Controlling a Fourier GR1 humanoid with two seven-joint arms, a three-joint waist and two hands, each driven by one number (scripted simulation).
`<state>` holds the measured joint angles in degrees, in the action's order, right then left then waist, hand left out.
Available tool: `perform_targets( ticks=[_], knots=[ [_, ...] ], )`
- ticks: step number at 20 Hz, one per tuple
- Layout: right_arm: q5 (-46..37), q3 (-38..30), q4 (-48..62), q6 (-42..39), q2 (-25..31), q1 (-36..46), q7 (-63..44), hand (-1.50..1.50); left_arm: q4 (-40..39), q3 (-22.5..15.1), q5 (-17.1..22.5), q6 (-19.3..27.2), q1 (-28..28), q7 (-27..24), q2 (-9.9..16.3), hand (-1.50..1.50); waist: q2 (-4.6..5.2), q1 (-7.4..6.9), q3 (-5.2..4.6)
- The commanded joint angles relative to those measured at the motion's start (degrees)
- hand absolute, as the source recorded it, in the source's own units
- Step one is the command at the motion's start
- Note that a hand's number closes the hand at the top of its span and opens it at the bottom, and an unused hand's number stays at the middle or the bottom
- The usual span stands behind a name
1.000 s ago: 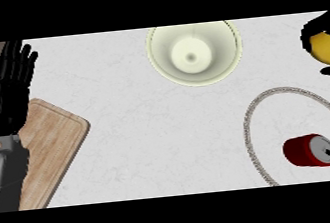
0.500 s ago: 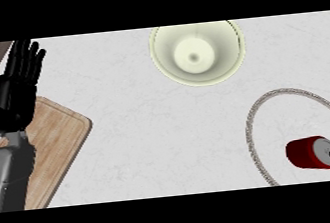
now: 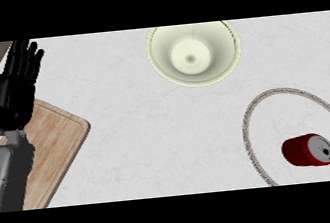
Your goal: Pick the lemon from the placemat and place it in the bowl
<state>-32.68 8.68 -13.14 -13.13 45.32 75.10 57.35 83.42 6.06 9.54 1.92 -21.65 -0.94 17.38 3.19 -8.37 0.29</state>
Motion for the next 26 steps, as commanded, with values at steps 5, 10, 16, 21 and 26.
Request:
perform_targets(
  ticks=[5, 10, 16, 21, 26],
  knots=[
    [2.3, 0.3, 1.6, -18.5, -3.6, 7.8, 3.7, 1.50, -1.4, 1.5, 0.6, -0.3, -0.4, 0.6, 1.1, 0.00, -0.98, 1.33, -0.30],
    [2.4, 1.9, 1.7, -20.6, -7.9, 9.4, 2.0, 1.50, -0.9, 2.1, 0.4, 0.3, 1.1, 0.2, 1.1, 0.00, -1.46, 2.28, -0.29],
    [0.3, 5.4, 1.8, -21.3, -14.1, 12.9, -1.7, 1.50, -1.3, 2.3, 0.7, -1.2, 2.3, -1.3, 1.5, 0.00, -1.73, 3.07, -0.37],
    [-0.5, 7.2, 2.9, -19.1, -21.0, 11.8, -4.0, 1.50, -1.6, 2.1, -0.8, 1.3, 1.0, -0.6, 0.6, 0.00, -1.75, 4.07, -0.31],
    [-1.7, 8.6, 3.7, -13.3, -26.6, 9.3, -4.8, 1.50, -1.7, 2.5, -0.3, 1.3, 0.4, 0.5, 0.6, 0.00, -1.65, 4.40, -0.29]
  ],
)
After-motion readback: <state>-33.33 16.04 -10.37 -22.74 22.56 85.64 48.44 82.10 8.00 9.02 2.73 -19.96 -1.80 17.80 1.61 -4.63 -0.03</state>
